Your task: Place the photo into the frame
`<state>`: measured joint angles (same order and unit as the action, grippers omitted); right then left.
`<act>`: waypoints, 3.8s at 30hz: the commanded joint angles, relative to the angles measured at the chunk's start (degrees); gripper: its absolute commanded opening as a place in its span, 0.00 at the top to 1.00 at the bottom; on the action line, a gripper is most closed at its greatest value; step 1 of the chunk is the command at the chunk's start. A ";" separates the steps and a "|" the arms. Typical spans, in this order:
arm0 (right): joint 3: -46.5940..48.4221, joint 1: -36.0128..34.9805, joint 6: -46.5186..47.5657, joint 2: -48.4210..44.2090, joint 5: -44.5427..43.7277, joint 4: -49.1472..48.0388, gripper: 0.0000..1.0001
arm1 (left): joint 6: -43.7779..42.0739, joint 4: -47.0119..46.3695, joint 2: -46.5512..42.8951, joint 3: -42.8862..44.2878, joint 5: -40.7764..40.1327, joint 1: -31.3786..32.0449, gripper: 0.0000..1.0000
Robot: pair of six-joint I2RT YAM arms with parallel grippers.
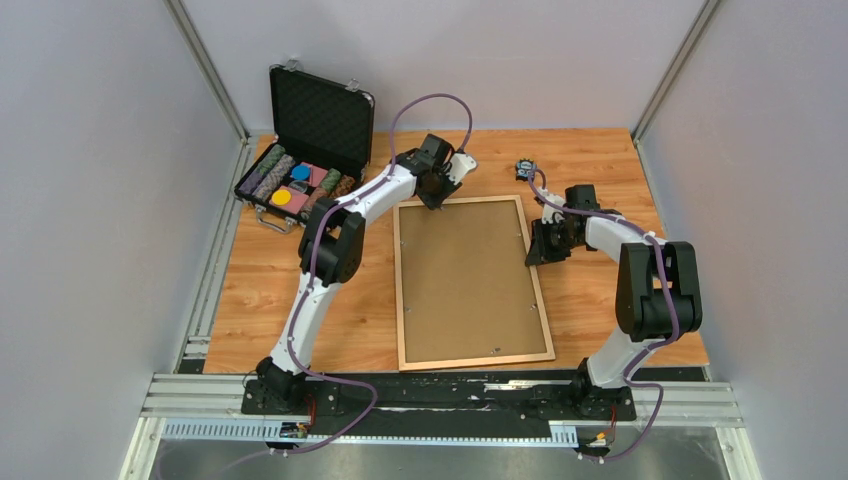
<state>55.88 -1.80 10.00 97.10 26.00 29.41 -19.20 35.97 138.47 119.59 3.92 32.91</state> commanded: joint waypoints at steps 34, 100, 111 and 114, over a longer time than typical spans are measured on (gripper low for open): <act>0.61 -0.57 2.13 2.63 2.55 -0.21 1.00 | 17.65 -8.41 -8.29 -13.29 -0.96 -0.88 0.68; 2.32 -0.57 0.05 3.76 -0.44 -0.20 0.98 | 8.52 -3.76 -15.19 -14.48 -8.04 -4.50 0.18; 7.78 -0.49 -3.52 7.22 -1.92 0.37 1.00 | 8.70 -0.64 -28.12 -28.29 -6.51 -5.94 0.11; 10.30 -0.36 -5.16 8.99 -1.38 0.74 1.00 | 8.18 0.17 -31.77 -32.54 -5.53 -6.01 0.10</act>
<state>62.61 -2.09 6.66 102.83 26.81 33.17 -10.72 34.13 112.81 90.83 -3.07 26.89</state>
